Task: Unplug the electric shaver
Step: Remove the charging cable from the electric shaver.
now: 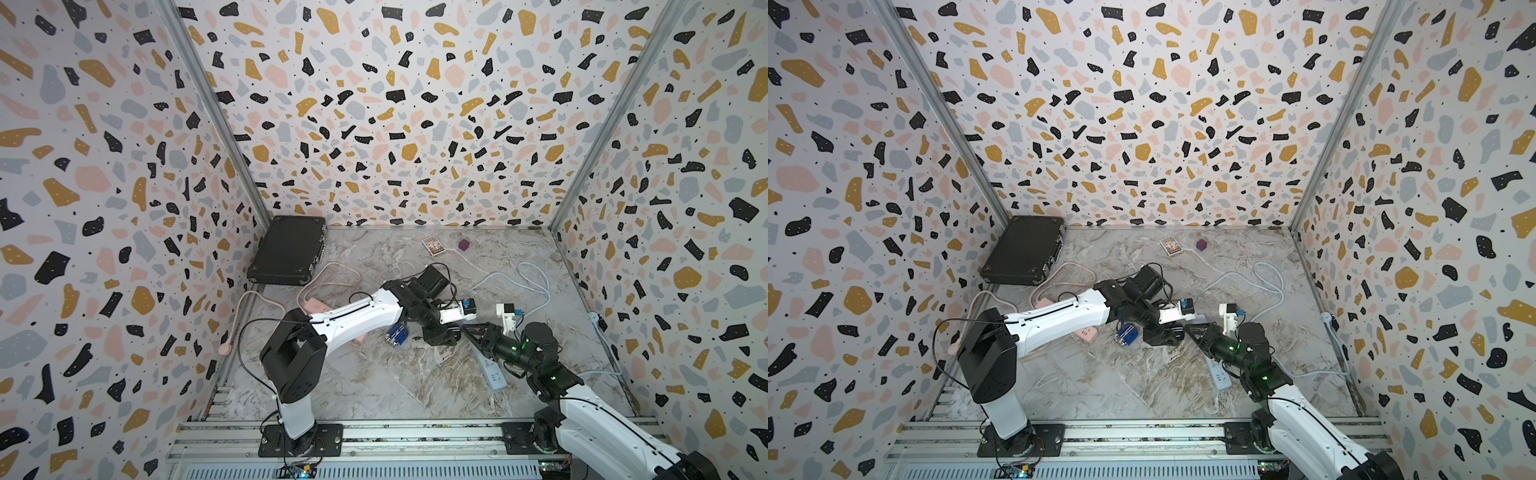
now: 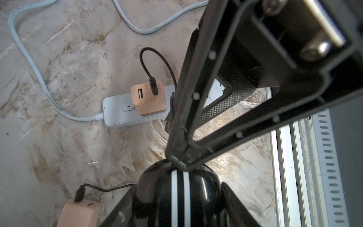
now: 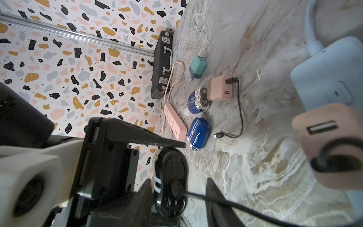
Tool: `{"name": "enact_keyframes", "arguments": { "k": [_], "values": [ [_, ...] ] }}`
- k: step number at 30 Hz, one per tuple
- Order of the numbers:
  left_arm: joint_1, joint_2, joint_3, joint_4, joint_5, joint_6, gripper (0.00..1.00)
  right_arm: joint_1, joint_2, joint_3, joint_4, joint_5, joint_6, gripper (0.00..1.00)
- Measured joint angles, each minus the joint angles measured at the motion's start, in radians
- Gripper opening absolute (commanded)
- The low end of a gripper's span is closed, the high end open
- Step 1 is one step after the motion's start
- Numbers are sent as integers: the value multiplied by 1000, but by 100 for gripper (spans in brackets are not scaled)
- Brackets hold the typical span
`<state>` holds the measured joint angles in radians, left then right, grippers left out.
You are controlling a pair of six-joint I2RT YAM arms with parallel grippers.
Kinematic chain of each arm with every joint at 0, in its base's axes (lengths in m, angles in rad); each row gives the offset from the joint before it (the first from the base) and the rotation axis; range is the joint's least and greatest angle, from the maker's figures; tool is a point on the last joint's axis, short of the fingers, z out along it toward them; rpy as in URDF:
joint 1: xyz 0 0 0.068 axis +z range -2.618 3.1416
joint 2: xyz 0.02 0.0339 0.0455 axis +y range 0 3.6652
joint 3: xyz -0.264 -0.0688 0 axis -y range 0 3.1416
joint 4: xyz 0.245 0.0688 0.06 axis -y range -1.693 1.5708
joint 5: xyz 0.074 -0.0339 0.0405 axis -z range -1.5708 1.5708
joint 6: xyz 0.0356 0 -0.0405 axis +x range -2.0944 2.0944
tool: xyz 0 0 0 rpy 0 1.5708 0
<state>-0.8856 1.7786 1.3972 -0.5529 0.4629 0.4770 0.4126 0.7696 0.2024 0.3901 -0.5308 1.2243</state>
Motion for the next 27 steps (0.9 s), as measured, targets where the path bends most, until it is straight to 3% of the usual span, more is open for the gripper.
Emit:
{"name": "enact_keyframes", "arguments": {
  "k": [10,27],
  "values": [
    [0,0,0,0,0,0,53,0,37,3,8,-2,-1,37],
    [0,0,0,-7,-1,0,53,0,94,34,46,-24,2,16]
  ]
}}
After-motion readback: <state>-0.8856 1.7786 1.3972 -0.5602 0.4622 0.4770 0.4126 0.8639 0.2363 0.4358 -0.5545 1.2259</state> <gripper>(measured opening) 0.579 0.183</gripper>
